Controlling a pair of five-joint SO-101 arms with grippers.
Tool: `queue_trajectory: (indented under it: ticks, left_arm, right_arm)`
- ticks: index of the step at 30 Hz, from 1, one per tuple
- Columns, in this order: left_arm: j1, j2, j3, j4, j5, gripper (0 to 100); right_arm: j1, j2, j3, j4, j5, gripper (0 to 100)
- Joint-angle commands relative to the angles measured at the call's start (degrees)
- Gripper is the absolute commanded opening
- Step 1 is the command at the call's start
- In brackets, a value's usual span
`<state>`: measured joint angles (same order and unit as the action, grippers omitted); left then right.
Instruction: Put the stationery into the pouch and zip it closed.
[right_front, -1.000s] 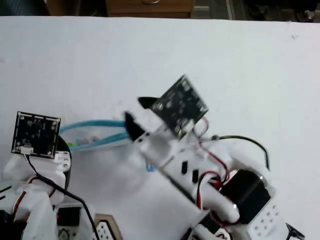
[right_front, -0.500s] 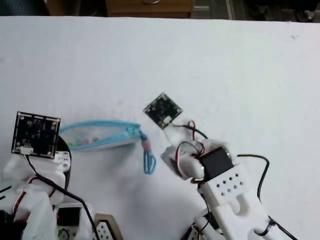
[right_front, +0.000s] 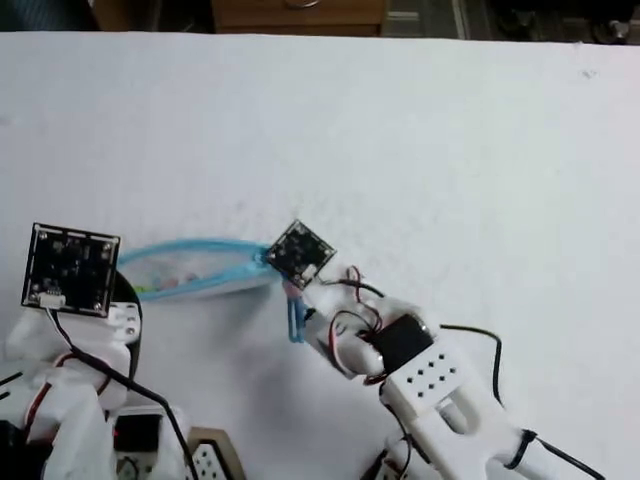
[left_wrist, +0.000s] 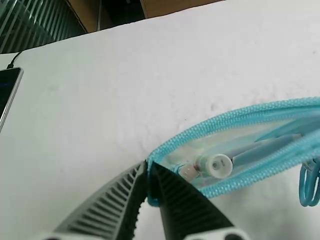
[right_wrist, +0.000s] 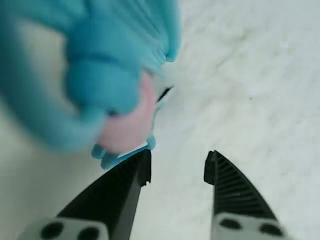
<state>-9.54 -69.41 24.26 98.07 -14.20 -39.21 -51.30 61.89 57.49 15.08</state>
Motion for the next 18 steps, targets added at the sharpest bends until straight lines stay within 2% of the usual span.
queue_trajectory:
  ticks: [1,5,11,15,18]
  left_arm:
    - [-0.4,4.0,0.7,0.4,0.6,2]
    - [-0.4,4.0,0.7,0.4,0.6,2]
    - [-0.4,4.0,0.7,0.4,0.6,2]
    - [-0.4,4.1,0.7,0.0,0.6,2]
    - [-0.3,4.4,0.7,0.0,0.6,2]
  right_arm:
    - [-0.7,-1.6,-0.4,0.1,-8.2,26.3]
    - [-2.2,-6.9,-0.4,1.1,-14.9,38.1]
    - [-2.9,-21.4,-0.4,10.5,-15.6,38.7]
    - [-2.5,-29.4,-0.4,11.1,-15.6,38.7]
    - [-5.9,-29.8,-0.2,12.4,-15.8,38.7]
